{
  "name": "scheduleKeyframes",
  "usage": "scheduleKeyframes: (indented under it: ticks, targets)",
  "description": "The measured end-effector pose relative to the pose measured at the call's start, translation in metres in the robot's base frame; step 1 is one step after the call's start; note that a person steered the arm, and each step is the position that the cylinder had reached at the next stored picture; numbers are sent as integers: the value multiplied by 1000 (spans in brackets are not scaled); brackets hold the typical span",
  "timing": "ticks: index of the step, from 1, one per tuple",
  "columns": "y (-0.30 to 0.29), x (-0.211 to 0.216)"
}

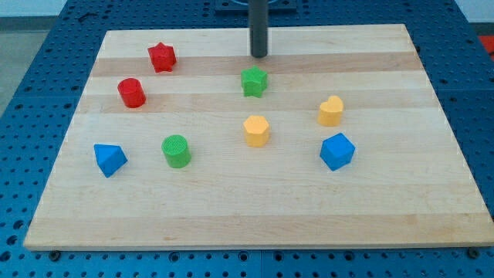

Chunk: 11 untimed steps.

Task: Move the yellow heart to the center of the board

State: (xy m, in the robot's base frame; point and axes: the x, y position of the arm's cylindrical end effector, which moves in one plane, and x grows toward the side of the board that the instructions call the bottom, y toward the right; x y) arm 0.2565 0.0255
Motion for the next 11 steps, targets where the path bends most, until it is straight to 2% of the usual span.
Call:
scheduleKeyframes:
  ticks: [2,3,5,6,8,10,11]
  targets:
    - [125,7]
    - [169,44]
    - [217,125]
    - [218,157]
    - [142,171]
    - [49,139]
    - [33,125]
